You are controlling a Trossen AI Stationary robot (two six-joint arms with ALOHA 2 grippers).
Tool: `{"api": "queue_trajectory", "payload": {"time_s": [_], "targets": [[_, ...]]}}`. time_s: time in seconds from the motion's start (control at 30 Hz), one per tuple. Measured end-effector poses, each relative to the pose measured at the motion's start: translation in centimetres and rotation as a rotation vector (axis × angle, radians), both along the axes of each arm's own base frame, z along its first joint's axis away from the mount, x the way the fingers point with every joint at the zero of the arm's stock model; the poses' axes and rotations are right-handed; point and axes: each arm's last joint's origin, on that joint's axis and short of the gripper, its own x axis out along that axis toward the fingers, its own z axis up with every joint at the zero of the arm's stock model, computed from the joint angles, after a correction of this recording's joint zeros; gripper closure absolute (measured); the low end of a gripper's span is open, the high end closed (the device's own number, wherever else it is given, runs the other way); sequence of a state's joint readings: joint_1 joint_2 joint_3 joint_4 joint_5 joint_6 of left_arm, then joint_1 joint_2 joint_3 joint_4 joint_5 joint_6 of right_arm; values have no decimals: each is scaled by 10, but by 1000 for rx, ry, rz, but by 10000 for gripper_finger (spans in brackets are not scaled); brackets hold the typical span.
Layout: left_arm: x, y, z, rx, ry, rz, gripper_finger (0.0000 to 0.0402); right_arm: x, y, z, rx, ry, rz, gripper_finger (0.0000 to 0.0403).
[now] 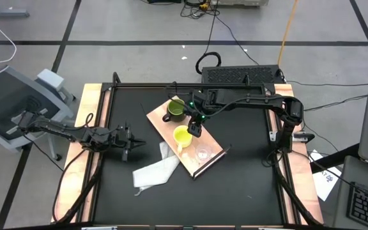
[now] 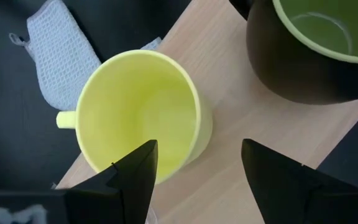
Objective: Stack small to large cups/mugs on shelf
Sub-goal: Adjust all the mugs
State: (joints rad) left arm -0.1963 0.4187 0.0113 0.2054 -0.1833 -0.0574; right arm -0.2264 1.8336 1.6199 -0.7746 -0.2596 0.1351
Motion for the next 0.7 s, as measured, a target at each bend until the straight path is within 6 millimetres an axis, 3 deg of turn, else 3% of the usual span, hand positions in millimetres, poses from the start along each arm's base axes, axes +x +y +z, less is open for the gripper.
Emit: {"api": "queue_trajectory", "payload": {"time_s": [0.3,0.7], "targets": [[0,0,0,-2,0,0,376,1,0,-1,1,0,0,179],[0,0,0,-4,2,0,376,13,0,-29,19,66,3,179]]}}
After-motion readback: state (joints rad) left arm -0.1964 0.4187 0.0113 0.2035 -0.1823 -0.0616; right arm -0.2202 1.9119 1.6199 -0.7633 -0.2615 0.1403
